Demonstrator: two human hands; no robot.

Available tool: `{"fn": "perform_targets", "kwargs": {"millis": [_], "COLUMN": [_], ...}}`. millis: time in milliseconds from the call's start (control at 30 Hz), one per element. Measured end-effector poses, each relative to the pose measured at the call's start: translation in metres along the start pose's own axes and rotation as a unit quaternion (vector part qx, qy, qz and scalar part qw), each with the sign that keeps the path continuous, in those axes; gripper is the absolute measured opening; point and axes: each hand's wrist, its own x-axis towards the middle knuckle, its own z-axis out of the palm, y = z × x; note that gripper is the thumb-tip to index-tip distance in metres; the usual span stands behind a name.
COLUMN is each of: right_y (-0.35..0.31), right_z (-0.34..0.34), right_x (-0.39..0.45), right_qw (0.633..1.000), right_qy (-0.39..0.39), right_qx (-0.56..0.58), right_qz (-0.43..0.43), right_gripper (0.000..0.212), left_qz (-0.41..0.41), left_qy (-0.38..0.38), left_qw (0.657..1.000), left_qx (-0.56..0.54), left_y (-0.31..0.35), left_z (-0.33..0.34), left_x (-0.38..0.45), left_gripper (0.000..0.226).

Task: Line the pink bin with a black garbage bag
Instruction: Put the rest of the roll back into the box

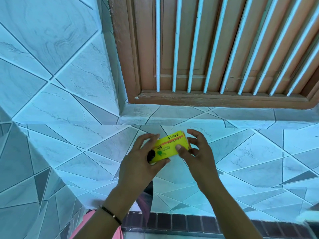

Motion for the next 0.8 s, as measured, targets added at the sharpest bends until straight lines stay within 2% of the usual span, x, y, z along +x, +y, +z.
{"fn": "perform_targets", "kwargs": {"millis": [100,167,233,333,467,533,633,800], "right_y": [0.0,0.001,0.003,0.002,0.004,0.009,0.019,0.03], "right_z": [-0.003,-0.005,-0.005,-0.002,-0.002,0.0,0.006,0.009], "right_x": [0.02,0.035,0.048,0.074,0.12,0.14,0.161,0.181], "right_qw": [0.988,0.971,0.967,0.982,0.998,0.995,0.99,0.988], "right_qy": [0.046,0.058,0.048,0.033,0.019,0.017,0.005,0.002], "right_qx": [0.144,0.227,0.243,0.184,-0.014,-0.072,-0.126,-0.136], "right_qz": [0.017,0.052,0.065,0.023,-0.067,-0.067,-0.065,-0.077], "right_gripper": [0.033,0.026,0.023,0.012,0.023,0.025,0.022,0.027], "left_qz": [-0.062,-0.123,-0.121,-0.106,-0.115,-0.132,-0.154,-0.172], "left_qy": [0.067,0.081,0.081,0.104,0.112,0.104,0.085,0.079], "left_qw": [0.994,0.983,0.983,0.981,0.983,0.983,0.982,0.981], "left_qx": [-0.054,-0.107,-0.113,-0.121,-0.089,-0.076,-0.063,-0.041], "left_y": [-0.008,-0.012,-0.013,-0.013,-0.021,-0.025,-0.031,-0.043], "left_z": [0.002,0.005,0.009,0.01,0.012,0.015,0.022,0.033], "left_x": [0.009,0.018,0.031,0.063,0.11,0.129,0.148,0.16], "left_gripper": [0.071,0.049,0.021,0.011,0.012,0.018,0.019,0.02]}}
